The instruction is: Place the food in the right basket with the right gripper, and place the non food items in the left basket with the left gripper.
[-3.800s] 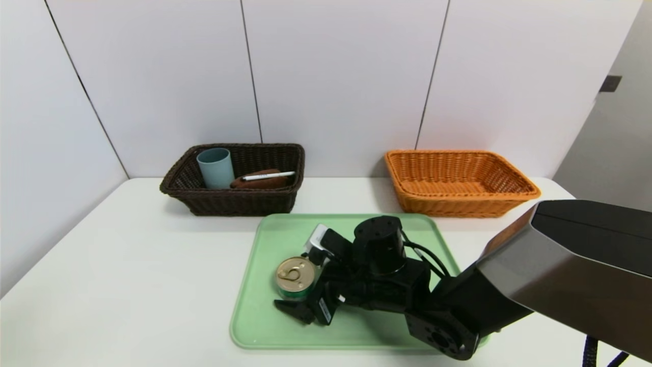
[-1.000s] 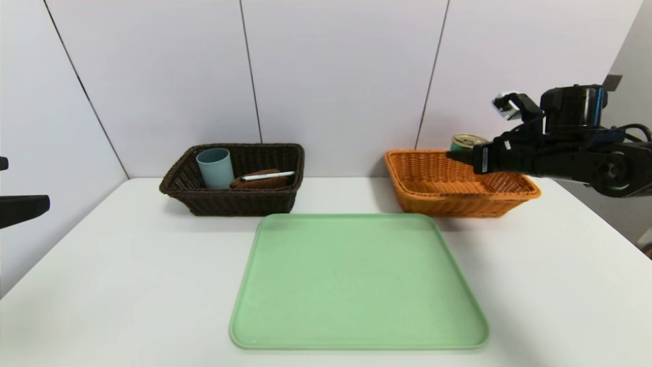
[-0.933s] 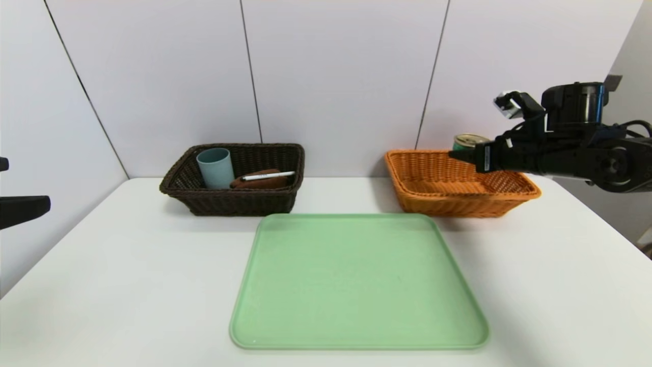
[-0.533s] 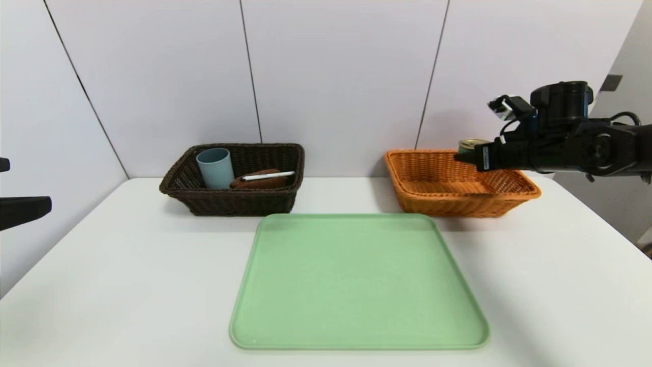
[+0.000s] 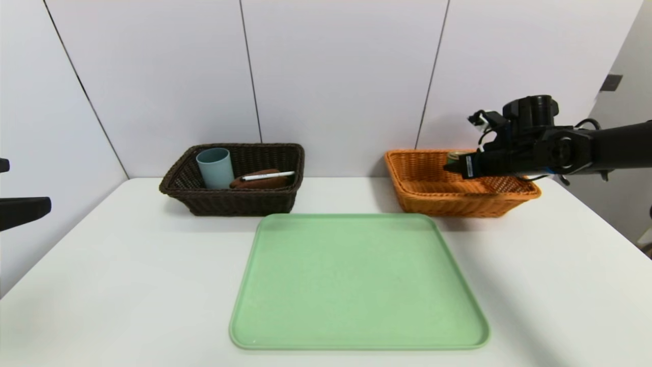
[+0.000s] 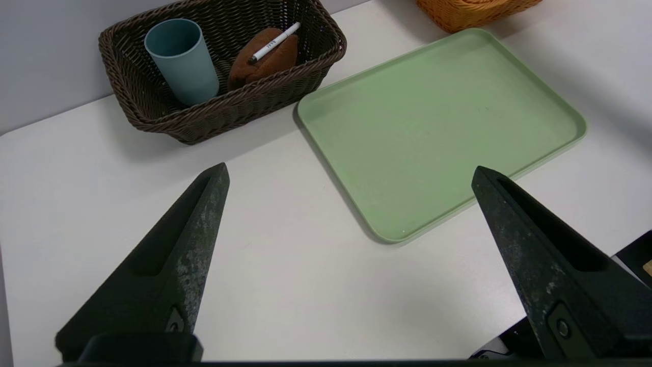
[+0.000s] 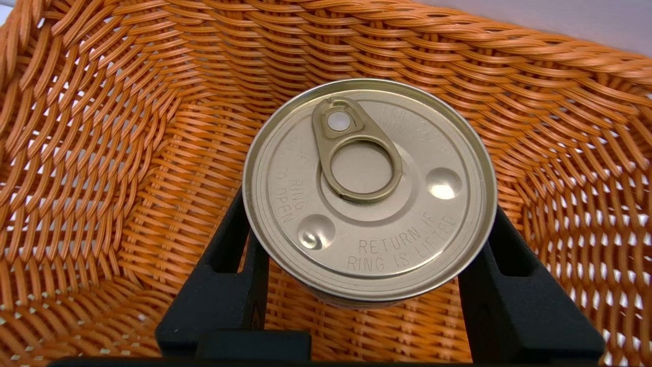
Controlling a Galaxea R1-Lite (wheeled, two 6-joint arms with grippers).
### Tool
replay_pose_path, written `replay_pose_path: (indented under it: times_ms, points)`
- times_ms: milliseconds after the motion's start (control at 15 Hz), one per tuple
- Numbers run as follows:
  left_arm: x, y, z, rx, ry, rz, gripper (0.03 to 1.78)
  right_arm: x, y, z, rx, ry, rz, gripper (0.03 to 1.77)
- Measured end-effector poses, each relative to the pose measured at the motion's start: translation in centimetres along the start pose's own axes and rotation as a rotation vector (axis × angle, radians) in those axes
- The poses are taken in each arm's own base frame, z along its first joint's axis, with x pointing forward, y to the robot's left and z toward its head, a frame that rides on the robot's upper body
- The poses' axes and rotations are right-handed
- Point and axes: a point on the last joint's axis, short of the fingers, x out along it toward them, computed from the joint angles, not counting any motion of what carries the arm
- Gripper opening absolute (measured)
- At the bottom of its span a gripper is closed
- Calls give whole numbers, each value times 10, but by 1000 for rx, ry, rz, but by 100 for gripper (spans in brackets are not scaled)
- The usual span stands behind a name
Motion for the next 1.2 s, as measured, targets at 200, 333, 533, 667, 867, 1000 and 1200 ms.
replay_pose_path:
  times_ms: [200,333,533,667,867,1000,1200]
  points:
    - [0,0,-1,-1,2,0,169,7,3,-3,-6,11,10,119]
    - [-1,-1,-2,-1,1,1,169,8,4,-4,-7,13,13,131]
    - [-3,-1,-2,0,-3,1,169,7,4,-2,-5,10,14,144]
    - [-3,-1,-2,0,-5,2,169,1,5,2,-2,-1,16,150]
    - [-4,-2,-1,2,-10,3,169,-20,7,13,11,-7,24,157]
    - [-5,-2,0,6,-21,6,169,-38,8,24,14,-34,22,160]
    - [-5,-1,4,19,-57,12,169,-78,12,41,21,-78,14,164]
